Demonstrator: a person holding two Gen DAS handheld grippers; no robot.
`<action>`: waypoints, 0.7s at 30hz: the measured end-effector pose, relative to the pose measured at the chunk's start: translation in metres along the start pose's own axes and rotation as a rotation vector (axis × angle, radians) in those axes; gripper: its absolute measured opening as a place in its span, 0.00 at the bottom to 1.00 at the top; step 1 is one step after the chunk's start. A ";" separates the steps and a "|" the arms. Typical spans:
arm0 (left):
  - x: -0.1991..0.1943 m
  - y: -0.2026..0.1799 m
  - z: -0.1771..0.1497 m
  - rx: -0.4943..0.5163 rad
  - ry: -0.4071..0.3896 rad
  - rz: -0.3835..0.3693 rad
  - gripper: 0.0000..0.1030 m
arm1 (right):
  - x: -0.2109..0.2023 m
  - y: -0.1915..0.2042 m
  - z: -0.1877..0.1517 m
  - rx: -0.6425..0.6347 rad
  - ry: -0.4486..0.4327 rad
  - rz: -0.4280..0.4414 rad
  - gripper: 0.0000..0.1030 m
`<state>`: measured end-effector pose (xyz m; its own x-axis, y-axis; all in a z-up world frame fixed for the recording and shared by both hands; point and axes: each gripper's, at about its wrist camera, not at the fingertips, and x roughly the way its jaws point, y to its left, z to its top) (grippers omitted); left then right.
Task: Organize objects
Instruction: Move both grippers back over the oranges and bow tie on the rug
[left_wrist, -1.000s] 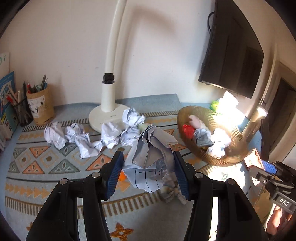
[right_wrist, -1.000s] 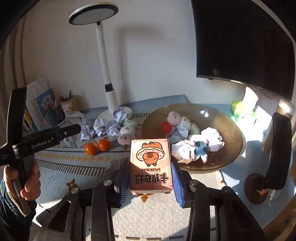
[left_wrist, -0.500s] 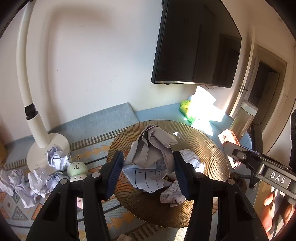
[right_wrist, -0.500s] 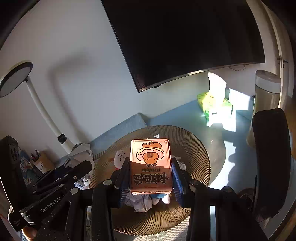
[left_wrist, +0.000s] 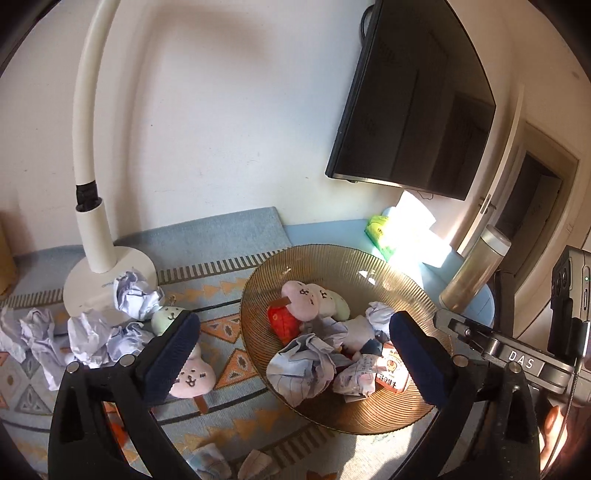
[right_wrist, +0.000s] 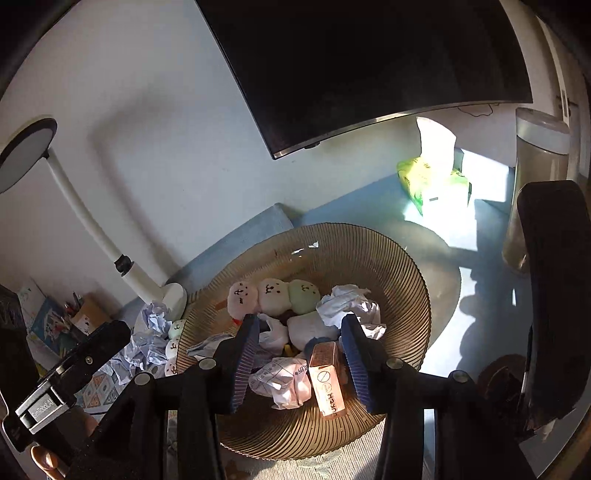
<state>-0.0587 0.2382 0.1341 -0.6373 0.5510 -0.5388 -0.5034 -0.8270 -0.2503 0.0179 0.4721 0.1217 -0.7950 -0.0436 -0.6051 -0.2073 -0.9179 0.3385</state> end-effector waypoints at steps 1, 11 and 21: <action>-0.012 0.005 0.000 -0.005 -0.020 0.005 0.99 | -0.005 0.007 -0.001 -0.016 -0.008 0.010 0.44; -0.150 0.070 -0.016 0.011 -0.217 0.299 0.99 | -0.045 0.118 -0.037 -0.257 -0.051 0.170 0.44; -0.140 0.169 -0.115 -0.165 -0.046 0.462 0.99 | 0.048 0.164 -0.158 -0.413 0.171 0.235 0.44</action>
<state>0.0123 0.0088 0.0745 -0.7994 0.1237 -0.5880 -0.0653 -0.9907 -0.1197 0.0358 0.2569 0.0348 -0.6809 -0.2998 -0.6682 0.2361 -0.9535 0.1873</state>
